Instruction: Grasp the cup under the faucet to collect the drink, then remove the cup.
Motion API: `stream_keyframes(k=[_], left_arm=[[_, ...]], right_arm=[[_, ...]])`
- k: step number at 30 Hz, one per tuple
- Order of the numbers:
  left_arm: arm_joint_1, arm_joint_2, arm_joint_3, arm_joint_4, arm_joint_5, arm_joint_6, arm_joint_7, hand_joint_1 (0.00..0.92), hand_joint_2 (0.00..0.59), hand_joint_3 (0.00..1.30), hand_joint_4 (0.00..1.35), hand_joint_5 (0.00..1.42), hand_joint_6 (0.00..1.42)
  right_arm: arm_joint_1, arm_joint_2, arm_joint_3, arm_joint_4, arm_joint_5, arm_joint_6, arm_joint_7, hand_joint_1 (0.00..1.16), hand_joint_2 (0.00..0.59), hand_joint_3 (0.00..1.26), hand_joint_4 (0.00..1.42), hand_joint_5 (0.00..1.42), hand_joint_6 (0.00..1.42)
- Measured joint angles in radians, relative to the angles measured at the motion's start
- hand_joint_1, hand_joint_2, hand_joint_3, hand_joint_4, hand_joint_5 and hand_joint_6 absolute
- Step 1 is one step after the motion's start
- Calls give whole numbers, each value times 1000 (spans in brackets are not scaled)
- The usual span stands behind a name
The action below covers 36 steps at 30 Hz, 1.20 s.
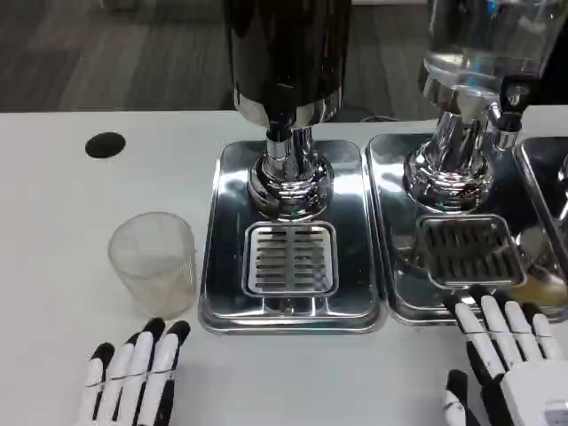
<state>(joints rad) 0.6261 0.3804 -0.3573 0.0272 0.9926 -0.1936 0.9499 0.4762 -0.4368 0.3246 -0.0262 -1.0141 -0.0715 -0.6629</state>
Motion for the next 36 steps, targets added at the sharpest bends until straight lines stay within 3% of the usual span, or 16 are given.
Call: stream_keyframes(k=[19,27,31,36], left_arm=[[11,8,5,-65,3,18,-15,0,125,108,0,91,30],[-17,17,28,-113,1,12,-33,0,108,140,0,91,39],[-42,13,63,-155,1,32,-73,0,58,147,0,101,64],[-94,-8,172,-229,-41,118,-175,0,47,138,0,102,71]], right_arm=[[-28,3,5,26,19,-10,0,138,568,93,0,0,0],[-8,5,-13,5,24,0,0,140,568,101,0,0,1],[1,5,-33,-6,36,0,0,140,565,103,0,0,2],[6,5,-38,-10,39,0,0,140,559,109,0,0,2]])
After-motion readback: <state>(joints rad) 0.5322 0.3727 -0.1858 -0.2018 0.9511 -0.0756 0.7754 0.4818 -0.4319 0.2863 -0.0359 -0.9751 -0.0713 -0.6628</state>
